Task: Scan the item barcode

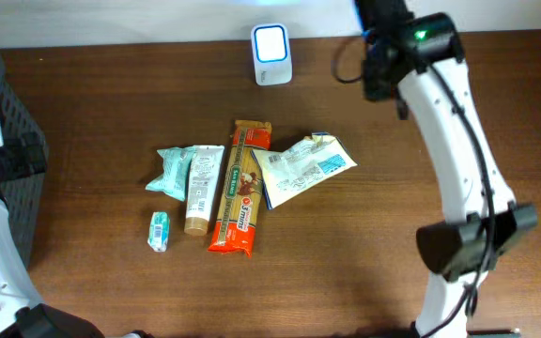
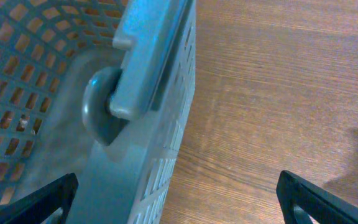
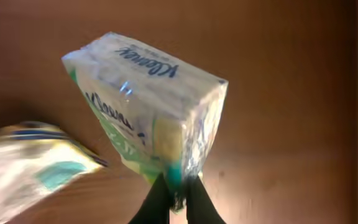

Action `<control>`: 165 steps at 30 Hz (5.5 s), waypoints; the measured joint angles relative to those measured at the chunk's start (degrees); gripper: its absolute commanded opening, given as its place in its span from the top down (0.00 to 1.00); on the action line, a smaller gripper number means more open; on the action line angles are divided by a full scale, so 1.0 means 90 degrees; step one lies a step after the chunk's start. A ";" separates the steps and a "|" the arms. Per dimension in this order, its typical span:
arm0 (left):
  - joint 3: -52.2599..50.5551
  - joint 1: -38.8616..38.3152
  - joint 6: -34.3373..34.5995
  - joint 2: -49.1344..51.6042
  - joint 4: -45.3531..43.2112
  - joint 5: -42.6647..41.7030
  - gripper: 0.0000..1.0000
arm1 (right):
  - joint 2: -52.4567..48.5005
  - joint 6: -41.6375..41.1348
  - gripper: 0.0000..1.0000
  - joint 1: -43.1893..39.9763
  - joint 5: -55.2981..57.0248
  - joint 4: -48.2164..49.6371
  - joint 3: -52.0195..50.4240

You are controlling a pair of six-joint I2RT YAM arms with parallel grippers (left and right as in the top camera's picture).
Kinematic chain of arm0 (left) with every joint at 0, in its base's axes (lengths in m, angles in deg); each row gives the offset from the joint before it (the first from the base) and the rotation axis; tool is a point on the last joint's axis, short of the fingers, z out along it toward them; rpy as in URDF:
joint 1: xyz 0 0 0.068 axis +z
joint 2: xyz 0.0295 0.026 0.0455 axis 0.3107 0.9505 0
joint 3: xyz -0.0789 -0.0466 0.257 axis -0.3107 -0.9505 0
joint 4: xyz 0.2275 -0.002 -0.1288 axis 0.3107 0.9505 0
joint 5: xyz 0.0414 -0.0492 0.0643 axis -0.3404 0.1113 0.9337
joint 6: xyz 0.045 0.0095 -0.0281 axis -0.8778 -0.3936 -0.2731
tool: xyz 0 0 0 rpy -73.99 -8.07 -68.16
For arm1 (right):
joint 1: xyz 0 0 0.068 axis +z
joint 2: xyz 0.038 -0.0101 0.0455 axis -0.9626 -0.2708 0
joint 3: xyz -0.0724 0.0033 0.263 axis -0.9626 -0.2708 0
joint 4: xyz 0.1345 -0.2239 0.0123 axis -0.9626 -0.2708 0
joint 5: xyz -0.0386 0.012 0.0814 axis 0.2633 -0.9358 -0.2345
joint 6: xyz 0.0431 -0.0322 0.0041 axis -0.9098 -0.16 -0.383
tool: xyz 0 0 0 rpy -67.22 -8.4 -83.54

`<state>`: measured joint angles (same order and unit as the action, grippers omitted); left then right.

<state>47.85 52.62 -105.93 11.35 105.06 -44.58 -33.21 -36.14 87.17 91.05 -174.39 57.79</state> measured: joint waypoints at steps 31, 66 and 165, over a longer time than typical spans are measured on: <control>0.0000 0.0000 0.0000 0.0000 0.0000 -0.0002 0.01 | -0.1008 0.1894 0.01 -0.1445 -0.6326 0.2178 -0.2093; 0.0000 0.0000 0.0000 0.0000 0.0000 0.0000 0.01 | -0.0459 0.3701 0.96 -0.0801 -0.9170 0.1319 -0.1809; 0.0000 0.0000 0.0000 0.0000 0.0000 0.0000 0.01 | 0.0903 0.0386 0.30 -0.4726 -0.4333 -0.0367 -0.1214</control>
<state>47.85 52.62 -105.93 11.35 105.06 -44.58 -25.08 -32.67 44.64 52.06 -177.69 46.86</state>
